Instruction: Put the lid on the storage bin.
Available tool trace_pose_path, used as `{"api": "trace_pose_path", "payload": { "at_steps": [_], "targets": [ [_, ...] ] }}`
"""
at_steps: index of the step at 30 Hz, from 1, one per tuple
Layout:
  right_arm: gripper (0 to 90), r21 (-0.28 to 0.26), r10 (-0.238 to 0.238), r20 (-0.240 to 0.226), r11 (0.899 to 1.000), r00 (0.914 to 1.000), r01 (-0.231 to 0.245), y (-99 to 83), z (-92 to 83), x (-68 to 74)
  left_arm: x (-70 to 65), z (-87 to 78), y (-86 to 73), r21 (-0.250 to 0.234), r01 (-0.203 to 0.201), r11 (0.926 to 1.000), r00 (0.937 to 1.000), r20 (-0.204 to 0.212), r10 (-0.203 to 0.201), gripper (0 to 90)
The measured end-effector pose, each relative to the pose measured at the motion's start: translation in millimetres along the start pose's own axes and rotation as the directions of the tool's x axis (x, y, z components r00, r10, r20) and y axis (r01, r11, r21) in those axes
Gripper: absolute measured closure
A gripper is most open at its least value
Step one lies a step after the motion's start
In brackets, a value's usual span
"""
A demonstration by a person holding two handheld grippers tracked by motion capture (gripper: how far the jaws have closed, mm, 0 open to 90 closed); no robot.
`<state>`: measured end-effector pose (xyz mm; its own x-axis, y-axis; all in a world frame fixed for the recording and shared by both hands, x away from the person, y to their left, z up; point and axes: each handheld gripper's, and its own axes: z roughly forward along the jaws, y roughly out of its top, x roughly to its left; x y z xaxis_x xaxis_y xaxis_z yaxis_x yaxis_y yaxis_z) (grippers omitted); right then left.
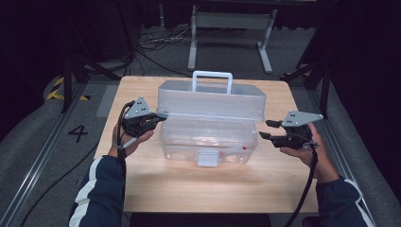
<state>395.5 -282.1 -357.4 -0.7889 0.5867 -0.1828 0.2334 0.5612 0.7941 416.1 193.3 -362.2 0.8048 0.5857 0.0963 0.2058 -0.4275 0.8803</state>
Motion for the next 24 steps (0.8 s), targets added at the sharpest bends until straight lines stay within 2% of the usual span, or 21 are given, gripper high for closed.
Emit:
{"api": "trace_pose_path", "payload": {
  "at_steps": [8, 13, 14, 15, 19, 24],
  "targets": [
    [50.8, 0.0, 0.006, 0.003, 1.0, 1.0, -0.006, -0.7, -0.2, -0.7, -9.6, -1.0, -5.6, 0.061, -0.038, 0.9974, 0.9993, 0.007, 0.038, 90.0],
    [50.8, 0.001, 0.009, 0.002, 1.0, 1.0, -0.009, -1.4, -0.3, -0.9, -13.0, -2.1, -5.3, 0.071, -0.028, 0.9971, 0.9996, 0.009, 0.027, 90.0],
    [50.8, 0.001, 0.008, 0.005, 1.0, 1.0, -0.008, -1.8, -0.7, -1.2, -14.1, -1.9, -5.2, 0.069, -0.023, 0.9973, 0.9997, 0.011, 0.022, 90.0],
    [50.8, -0.001, 0.009, 0.003, 1.0, 1.0, -0.009, -2.1, -1.0, -1.5, -16.0, -2.9, -4.6, 0.063, -0.017, 0.9979, 0.9991, 0.041, 0.014, 90.0],
    [50.8, -0.002, 0.015, 0.005, 1.0, 0.9999, -0.015, -3.2, -1.4, -2.8, -16.5, -4.3, -4.3, 0.056, -0.012, 0.9984, 0.9987, 0.05, 0.009, 90.0],
    [50.6, -0.005, 0.021, 0.004, 1.0, 0.9998, -0.021, -3.6, -1.7, -3.3, -16.5, -9.1, -2.4, 0.001, 0.034, 0.9994, 0.9976, 0.061, -0.034, 90.0]
  ]
}}
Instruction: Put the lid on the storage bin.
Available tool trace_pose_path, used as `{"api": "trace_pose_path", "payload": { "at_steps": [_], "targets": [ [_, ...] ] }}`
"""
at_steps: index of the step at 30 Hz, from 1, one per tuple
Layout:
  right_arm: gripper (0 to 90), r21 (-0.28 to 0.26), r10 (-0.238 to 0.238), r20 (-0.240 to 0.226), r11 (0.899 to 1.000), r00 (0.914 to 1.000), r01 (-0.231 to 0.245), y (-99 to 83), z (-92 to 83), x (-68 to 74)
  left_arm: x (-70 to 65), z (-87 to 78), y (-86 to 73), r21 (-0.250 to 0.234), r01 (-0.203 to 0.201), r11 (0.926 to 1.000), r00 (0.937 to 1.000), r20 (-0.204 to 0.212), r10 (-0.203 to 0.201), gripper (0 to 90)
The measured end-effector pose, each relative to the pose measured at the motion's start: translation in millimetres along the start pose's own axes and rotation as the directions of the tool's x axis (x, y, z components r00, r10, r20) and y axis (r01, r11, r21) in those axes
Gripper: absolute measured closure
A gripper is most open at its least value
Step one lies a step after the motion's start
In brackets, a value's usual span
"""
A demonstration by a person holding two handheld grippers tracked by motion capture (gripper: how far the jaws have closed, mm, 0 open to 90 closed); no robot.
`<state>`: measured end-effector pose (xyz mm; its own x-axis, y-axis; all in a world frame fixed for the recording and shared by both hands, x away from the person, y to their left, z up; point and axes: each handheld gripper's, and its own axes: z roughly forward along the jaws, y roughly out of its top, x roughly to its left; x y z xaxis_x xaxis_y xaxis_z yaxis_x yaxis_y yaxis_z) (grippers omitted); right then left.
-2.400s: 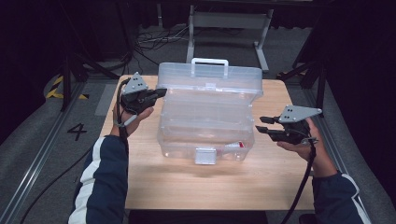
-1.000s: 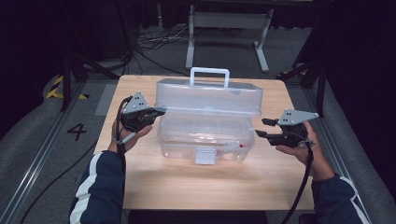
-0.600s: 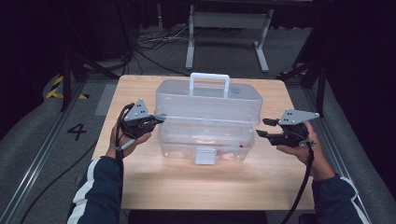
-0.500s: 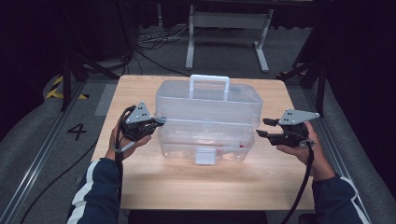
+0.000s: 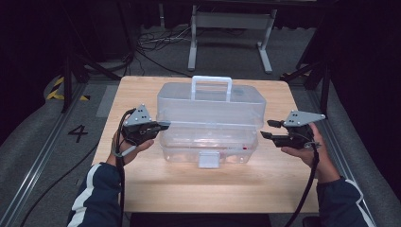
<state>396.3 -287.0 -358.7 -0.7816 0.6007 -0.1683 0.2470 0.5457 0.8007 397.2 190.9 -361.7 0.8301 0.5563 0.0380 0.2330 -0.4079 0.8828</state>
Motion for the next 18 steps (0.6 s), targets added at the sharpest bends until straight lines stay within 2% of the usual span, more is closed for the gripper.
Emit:
{"api": "trace_pose_path", "payload": {
  "at_steps": [2, 4, 6, 7, 10, 11, 13, 14, 15, 17, 18],
  "targets": [
    [50.6, -0.002, 0.001, 0.002, 1.0, 1.0, -0.001, 0.1, 0.0, 0.0, 0.6, -0.3, -0.5, -0.029, 0.036, 0.9989, 0.9994, 0.0, -0.036, 90.0],
    [50.5, -0.003, 0.003, 0.005, 1.0, 1.0, -0.003, 0.1, -0.1, 0.1, -0.4, -0.1, 0.0, -0.033, 0.037, 0.9988, 0.9992, -0.012, -0.038, 90.0],
    [50.5, -0.004, 0.003, 0.002, 1.0, 1.0, -0.003, 0.1, -0.1, 0.1, -3.2, -0.3, 2.0, -0.045, 0.046, 0.9979, 0.9975, -0.051, -0.048, 90.0],
    [50.5, -0.003, 0.002, 0.002, 1.0, 1.0, -0.002, -0.1, -0.1, 0.1, -4.1, -0.3, 3.2, -0.042, 0.045, 0.9981, 0.9974, -0.055, -0.047, 90.0],
    [50.4, -0.003, 0.004, -0.004, 1.0, 1.0, -0.004, -0.4, 0.1, -0.1, -5.9, -0.6, 4.9, 0.014, 0.017, 0.9998, 0.9994, -0.03, -0.017, 90.0],
    [50.4, -0.002, 0.003, -0.006, 1.0, 1.0, -0.003, -0.5, 0.2, -0.1, -4.7, -1.5, 5.0, 0.036, 0.017, 0.9992, 0.9998, -0.01, -0.017, 90.0],
    [50.2, 0.002, 0.003, -0.01, 1.0, 0.9999, -0.003, -0.5, 0.8, 0.0, -4.5, -2.8, 5.4, 0.078, 0.003, 0.997, 1.0, 0.005, -0.003, 90.0],
    [50.2, 0.004, 0.003, -0.009, 1.0, 1.0, -0.003, -0.5, 1.1, 0.3, -3.6, -1.7, 5.9, 0.108, 0.007, 0.9942, 0.9984, 0.055, -0.013, 90.0],
    [50.2, 0.004, 0.003, -0.009, 1.0, 1.0, -0.003, -0.5, 1.1, 0.3, -3.6, -1.7, 5.9, 0.108, 0.007, 0.9942, 0.9984, 0.055, -0.013, 90.0],
    [50.2, 0.01, 0.002, -0.012, 1.0, 0.9999, -0.001, -0.4, 1.3, 0.8, -7.0, -3.3, 10.0, 0.151, -0.016, 0.9885, 0.9999, 0.003, 0.015, 90.0],
    [50.2, 0.009, 0.003, -0.013, 1.0, 0.9999, -0.003, -0.3, 1.2, 0.9, -8.5, -3.6, 11.4, 0.161, -0.024, 0.9867, 0.9997, 0.004, 0.023, 90.0]
  ]
}}
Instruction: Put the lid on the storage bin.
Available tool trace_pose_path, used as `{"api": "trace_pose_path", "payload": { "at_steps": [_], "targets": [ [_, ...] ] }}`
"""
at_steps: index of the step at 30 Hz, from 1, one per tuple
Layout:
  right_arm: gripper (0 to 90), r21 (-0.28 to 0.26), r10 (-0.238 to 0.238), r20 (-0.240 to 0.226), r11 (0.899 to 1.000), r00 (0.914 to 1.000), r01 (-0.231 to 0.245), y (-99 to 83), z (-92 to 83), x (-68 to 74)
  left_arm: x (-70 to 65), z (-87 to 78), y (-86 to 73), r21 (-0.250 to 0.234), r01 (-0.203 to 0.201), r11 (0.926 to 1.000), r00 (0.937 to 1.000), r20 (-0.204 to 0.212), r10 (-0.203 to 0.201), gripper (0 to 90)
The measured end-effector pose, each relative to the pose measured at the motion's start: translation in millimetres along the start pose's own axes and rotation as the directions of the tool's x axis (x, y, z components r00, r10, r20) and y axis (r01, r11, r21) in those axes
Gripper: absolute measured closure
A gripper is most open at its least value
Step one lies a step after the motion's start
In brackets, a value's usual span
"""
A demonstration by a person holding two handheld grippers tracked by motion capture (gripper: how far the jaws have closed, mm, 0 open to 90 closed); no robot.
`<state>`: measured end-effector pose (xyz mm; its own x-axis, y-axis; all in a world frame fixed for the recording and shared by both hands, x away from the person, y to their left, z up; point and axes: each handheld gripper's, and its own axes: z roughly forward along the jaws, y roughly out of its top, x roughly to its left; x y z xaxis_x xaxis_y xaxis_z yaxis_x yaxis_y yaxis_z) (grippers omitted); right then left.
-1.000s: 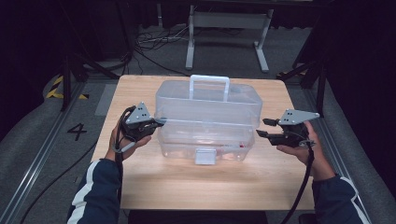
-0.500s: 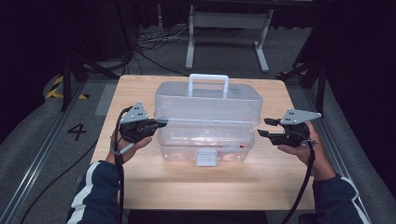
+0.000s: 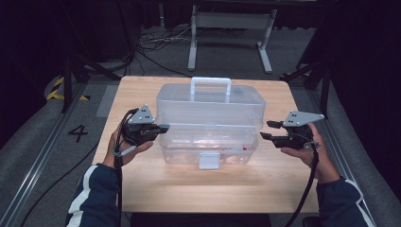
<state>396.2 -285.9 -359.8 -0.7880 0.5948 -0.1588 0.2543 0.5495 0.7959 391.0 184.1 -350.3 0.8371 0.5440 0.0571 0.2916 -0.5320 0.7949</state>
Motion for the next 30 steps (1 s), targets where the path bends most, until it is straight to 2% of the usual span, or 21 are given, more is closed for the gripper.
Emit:
{"api": "trace_pose_path", "payload": {
  "at_steps": [2, 4, 7, 12, 14, 16, 17, 18, 19, 20, 23, 28, 29, 30],
  "targets": [
    [50.2, 0.001, -0.001, 0.001, 1.0, 1.0, 0.001, -0.2, -0.1, 0.4, -2.3, 0.2, 0.5, 0.017, 0.002, 0.9998, 0.9999, -0.012, -0.002, 90.0],
    [50.1, 0.001, 0.0, 0.0, 1.0, 1.0, 0.0, -0.5, -0.3, 0.1, -3.3, -0.6, 1.1, 0.063, 0.0, 0.998, 0.9999, -0.011, 0.0, 90.0],
    [50.2, 0.002, 0.003, 0.001, 1.0, 1.0, -0.003, -0.8, -0.6, -0.2, -4.2, -1.7, 1.1, 0.055, 0.004, 0.9985, 0.9999, -0.013, -0.003, 90.0],
    [50.1, 0.001, 0.005, 0.003, 1.0, 1.0, -0.005, -1.6, -2.2, -0.6, -5.5, -4.3, -3.4, 0.049, 0.022, 0.9985, 0.9997, 0.009, -0.023, 89.5],
    [50.2, 0.003, 0.008, 0.007, 1.0, 0.9999, -0.008, -2.2, -2.7, -1.0, -5.6, -6.8, -4.9, 0.051, 0.032, 0.9982, 0.9991, 0.025, -0.033, 86.5],
    [50.2, 0.002, 0.013, 0.008, 1.0, 0.9999, -0.013, -3.0, -3.2, -2.0, -3.6, -10.9, -9.2, 0.035, 0.06, 0.9976, 0.995, 0.077, -0.063, 86.3],
    [50.2, 0.002, 0.013, 0.008, 1.0, 0.9999, -0.013, -3.0, -3.2, -2.0, -3.6, -10.9, -9.2, 0.035, 0.06, 0.9976, 0.995, 0.077, -0.063, 87.4],
    [50.2, 0.0, 0.013, 0.005, 1.0, 0.9999, -0.013, -3.0, -3.2, -2.1, -1.3, -12.6, -10.8, 0.036, 0.064, 0.9973, 0.9921, 0.106, -0.068, 87.4],
    [50.2, 0.0, 0.01, 0.004, 1.0, 0.9999, -0.01, -2.9, -3.3, -2.0, 0.9, -14.6, -12.1, 0.042, 0.071, 0.9966, 0.9882, 0.133, -0.076, 87.5],
    [50.2, 0.001, 0.009, 0.004, 1.0, 0.9999, -0.009, -2.7, -3.3, -1.5, 3.2, -15.8, -13.4, 0.048, 0.078, 0.9958, 0.9813, 0.173, -0.085, 86.7],
    [50.2, 0.001, 0.007, 0.0, 1.0, 1.0, -0.007, -2.3, -3.0, -1.0, 2.5, -16.6, -16.4, 0.061, 0.056, 0.9966, 0.9727, 0.222, -0.068, 89.8],
    [50.2, 0.006, 0.007, -0.004, 1.0, 1.0, -0.007, -1.9, -1.5, -0.8, -0.8, -26.5, -19.5, 0.046, 0.041, 0.9981, 0.98, 0.193, -0.049, 89.6],
    [50.1, 0.006, 0.006, -0.003, 1.0, 1.0, -0.006, -1.9, -1.5, -0.8, -2.8, -28.5, -21.3, 0.047, 0.032, 0.9984, 0.9843, 0.172, -0.039, 89.7],
    [50.2, 0.006, 0.007, -0.001, 1.0, 1.0, -0.007, -1.9, -1.6, -0.8, -5.1, -29.2, -22.6, 0.071, 0.019, 0.9973, 0.9913, 0.129, -0.028, 89.6]
  ]
}}
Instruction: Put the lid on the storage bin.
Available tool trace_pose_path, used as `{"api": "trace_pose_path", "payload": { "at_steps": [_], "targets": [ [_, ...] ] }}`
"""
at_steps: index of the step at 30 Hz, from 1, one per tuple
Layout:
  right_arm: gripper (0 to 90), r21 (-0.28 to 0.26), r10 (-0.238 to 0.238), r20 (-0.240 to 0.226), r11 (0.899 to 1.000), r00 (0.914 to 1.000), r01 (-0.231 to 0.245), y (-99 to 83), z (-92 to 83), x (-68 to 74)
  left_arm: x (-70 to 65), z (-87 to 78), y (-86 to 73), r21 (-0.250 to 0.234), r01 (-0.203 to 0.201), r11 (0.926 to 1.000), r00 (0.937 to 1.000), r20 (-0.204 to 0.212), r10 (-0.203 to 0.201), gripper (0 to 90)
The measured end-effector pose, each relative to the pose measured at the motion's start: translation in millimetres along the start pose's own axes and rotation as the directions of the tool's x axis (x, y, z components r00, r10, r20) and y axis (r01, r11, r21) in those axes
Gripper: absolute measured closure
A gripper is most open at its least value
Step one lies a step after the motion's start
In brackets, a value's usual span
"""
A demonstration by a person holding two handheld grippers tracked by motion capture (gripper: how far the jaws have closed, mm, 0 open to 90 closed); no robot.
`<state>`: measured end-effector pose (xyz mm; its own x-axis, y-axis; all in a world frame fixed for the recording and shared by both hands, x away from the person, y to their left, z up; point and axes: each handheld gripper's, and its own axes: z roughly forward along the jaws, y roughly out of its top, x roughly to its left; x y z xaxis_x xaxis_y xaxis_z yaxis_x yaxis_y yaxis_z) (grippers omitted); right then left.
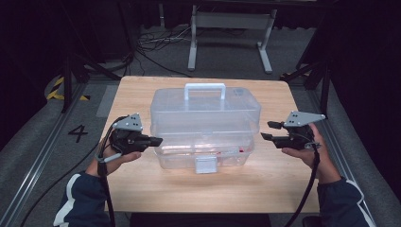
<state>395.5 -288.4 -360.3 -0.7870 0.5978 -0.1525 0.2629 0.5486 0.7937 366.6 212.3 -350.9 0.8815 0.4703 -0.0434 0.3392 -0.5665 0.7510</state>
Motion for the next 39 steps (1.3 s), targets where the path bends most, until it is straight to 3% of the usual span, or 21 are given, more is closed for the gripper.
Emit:
{"api": "trace_pose_path", "payload": {
  "at_steps": [1, 3, 10, 12, 13, 15, 18, 19, 23, 25, 28, 31, 36, 38, 39],
  "targets": [
    [50.2, -0.001, 0.0, 0.0, 1.0, 1.0, 0.0, -0.1, -0.2, -0.2, -2.0, 0.4, -2.0, 0.025, -0.003, 0.9997, 0.9995, -0.032, 0.004, 89.6],
    [50.1, -0.002, 0.002, 0.0, 1.0, 1.0, -0.002, -0.3, -0.3, -0.4, -5.4, 2.7, -9.7, 0.009, 0.014, 0.9999, 0.9986, -0.052, -0.014, 89.6],
    [50.2, -0.003, 0.005, 0.001, 1.0, 1.0, -0.005, -0.5, -1.3, -0.3, -12.3, 8.6, -16.4, 0.017, 0.015, 0.9997, 0.9905, -0.137, -0.013, 89.7],
    [50.2, -0.005, 0.004, -0.001, 1.0, 1.0, -0.004, -1.0, -1.7, -0.4, -12.7, 12.0, -19.3, 0.014, 0.019, 0.9997, 0.9893, -0.145, -0.016, 89.7],
    [50.2, -0.005, 0.006, -0.002, 1.0, 1.0, -0.006, -1.3, -1.8, -0.3, -14.8, 15.1, -21.8, 0.019, 0.008, 0.9998, 0.9838, -0.179, -0.004, 89.8],
    [50.2, -0.007, 0.004, -0.005, 1.0, 1.0, -0.004, -1.7, -1.6, 0.0, -16.6, 16.8, -23.7, 0.013, 0.003, 0.9999, 0.9817, -0.191, 0.0, 89.8],
    [50.2, -0.005, 0.002, -0.009, 1.0, 1.0, -0.002, -2.7, -1.7, 1.0, -19.9, 19.8, -26.5, -0.009, -0.009, 0.9999, 0.9712, -0.238, 0.007, 89.8],
    [50.2, -0.002, 0.002, -0.011, 1.0, 0.9999, -0.002, -3.0, -1.8, 1.4, -19.9, 19.8, -26.5, -0.009, -0.009, 0.9999, 0.9712, -0.238, 0.007, 89.8],
    [50.1, 0.0, -0.002, -0.013, 1.0, 0.9999, 0.002, -3.9, -1.5, 1.8, -21.8, 27.4, -25.4, -0.012, -0.028, 0.9995, 0.9553, -0.295, 0.023, 90.0],
    [50.0, 0.004, -0.003, -0.013, 1.0, 0.9999, 0.003, -4.4, -0.9, 1.9, -16.7, 29.3, -27.1, -0.027, -0.002, 0.9996, 0.963, -0.269, -0.006, 90.0],
    [49.4, 0.009, -0.007, -0.022, 1.0, 0.9997, 0.007, -4.6, -0.3, 2.7, -12.4, 31.3, -30.0, -0.028, -0.005, 0.9996, 0.9637, -0.267, -0.003, 88.9],
    [49.0, 0.012, -0.01, -0.026, 1.0, 0.9996, 0.01, -4.9, -0.6, 3.7, -8.6, 29.2, -32.6, -0.047, 0.013, 0.9988, 0.9721, -0.233, -0.024, 86.5],
    [47.6, 0.014, -0.01, -0.034, 1.0, 0.9994, 0.011, -6.2, -2.8, 6.7, -9.8, 27.7, -34.0, -0.049, 0.008, 0.9988, 0.9702, -0.241, -0.019, 83.6],
    [47.4, 0.018, -0.016, -0.035, 1.0, 0.9993, 0.016, -6.9, -3.0, 7.9, -9.5, 27.2, -34.1, -0.025, 0.005, 0.9997, 0.9661, -0.258, -0.011, 78.7],
    [47.3, 0.019, -0.015, -0.034, 1.0, 0.9993, 0.016, -7.2, -3.2, 8.5, -9.4, 26.4, -35.8, -0.037, 0.005, 0.9993, 0.9676, -0.252, -0.015, 77.1]
  ]
}}
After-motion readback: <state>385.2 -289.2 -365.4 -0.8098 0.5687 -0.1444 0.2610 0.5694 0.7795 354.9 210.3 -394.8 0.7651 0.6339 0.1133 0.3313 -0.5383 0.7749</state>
